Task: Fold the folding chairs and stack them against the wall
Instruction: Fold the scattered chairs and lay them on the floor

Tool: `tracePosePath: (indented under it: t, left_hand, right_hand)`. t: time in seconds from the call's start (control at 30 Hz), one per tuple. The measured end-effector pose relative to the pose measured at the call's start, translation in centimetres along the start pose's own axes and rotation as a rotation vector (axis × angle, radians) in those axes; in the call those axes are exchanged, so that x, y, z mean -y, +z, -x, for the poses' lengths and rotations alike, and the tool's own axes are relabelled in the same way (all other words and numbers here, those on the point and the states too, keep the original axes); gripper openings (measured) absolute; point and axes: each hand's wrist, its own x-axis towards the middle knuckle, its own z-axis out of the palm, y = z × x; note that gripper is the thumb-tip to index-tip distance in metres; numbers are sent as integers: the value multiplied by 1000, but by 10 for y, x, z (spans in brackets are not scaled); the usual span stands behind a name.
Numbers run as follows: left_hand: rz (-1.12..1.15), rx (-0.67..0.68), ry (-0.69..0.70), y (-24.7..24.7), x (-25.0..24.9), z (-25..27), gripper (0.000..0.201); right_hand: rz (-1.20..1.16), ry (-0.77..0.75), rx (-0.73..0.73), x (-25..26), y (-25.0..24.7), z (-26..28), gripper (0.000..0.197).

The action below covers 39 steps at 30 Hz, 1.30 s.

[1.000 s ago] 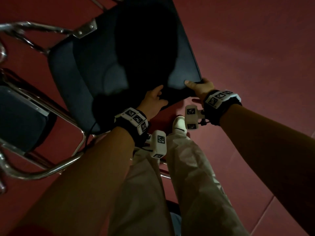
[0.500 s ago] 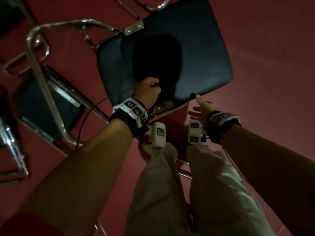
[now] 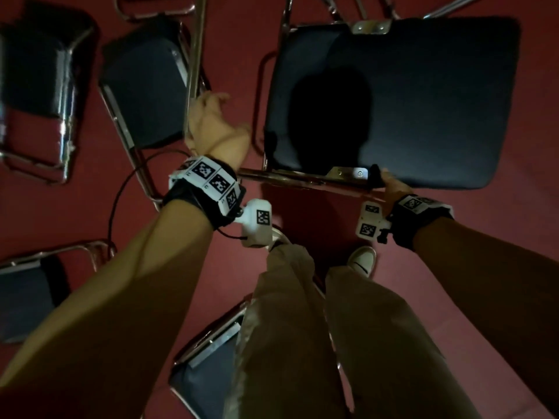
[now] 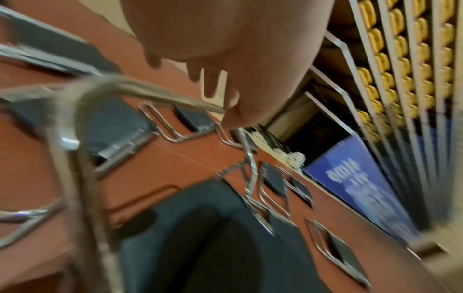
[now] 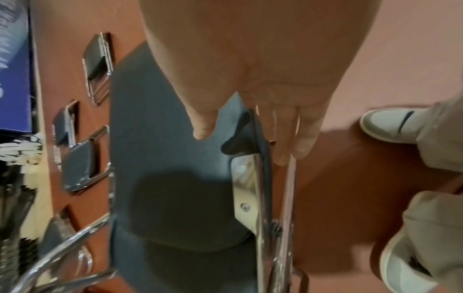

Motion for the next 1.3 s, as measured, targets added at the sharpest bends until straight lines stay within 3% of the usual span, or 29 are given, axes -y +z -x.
tracePosePath:
  t: [0.1,0.2,0.3,0.37,0.4,0.5,0.6,0.7,0.77,0.87,0.9,0.93,1.03,1.07,1.2,1.3]
  left_hand:
    - [5,-29,-95,0,26,-2,64]
    - [180,-70,-237,11,44,-5,88]
    - [258,-198,-345,24,51,-13,96]
    - [250,-268,-389,30,55,-21,88]
    - [263,-288,-411,32,57,-25,84]
    - [408,-289,-574,43,73,-39,69]
    - [697,-304,-759,50,88,-39,43]
    - [963,-217,-819,50,85,-33,17]
    - [1136,-199,-858,50,81,-30,15]
    - [1248,-139,-894,51,78,-30,22]
    - [1262,-113,-896,51,78,-30,23]
    - [1277,-86,-894,51,79,-29,23]
    - [1349,-43,-889,53,84,-27,26]
    - [1356,-43,-888,54,85,-27,24]
    - [1357,-89,-906,57,85,-27,23]
    - [1273,-104,-912,58,82,-29,17]
  right_hand:
    - [73,-34,12,-1,-1,2,36]
    - [-46,-17,8,-1,-4,-8,43]
    - [-140,9,32,-8,-6,-37,55]
    - [-168,27,-1,-9,-8,-53,79]
    - [-166,44,-31,-8,-9,-59,82]
    - [-184,47,-30,-4,-8,-77,63]
    - [-252,38,7,-4,-1,-88,53]
    - [-320,19,38,-6,-1,-94,51]
    - [-374,17,83,-10,-2,-97,59]
    - [-407,15,99,-23,-9,-123,100]
    - [-403,14,97,-24,-10,-128,105]
    - [-377,15,115,-21,-8,-120,102]
    - [-357,29,102,-11,3,-98,60]
    - [-373,28,84,-12,4,-100,57]
    - [-362,27,115,-17,5,-111,91]
    - [-362,-32,124,-23,-2,-129,94]
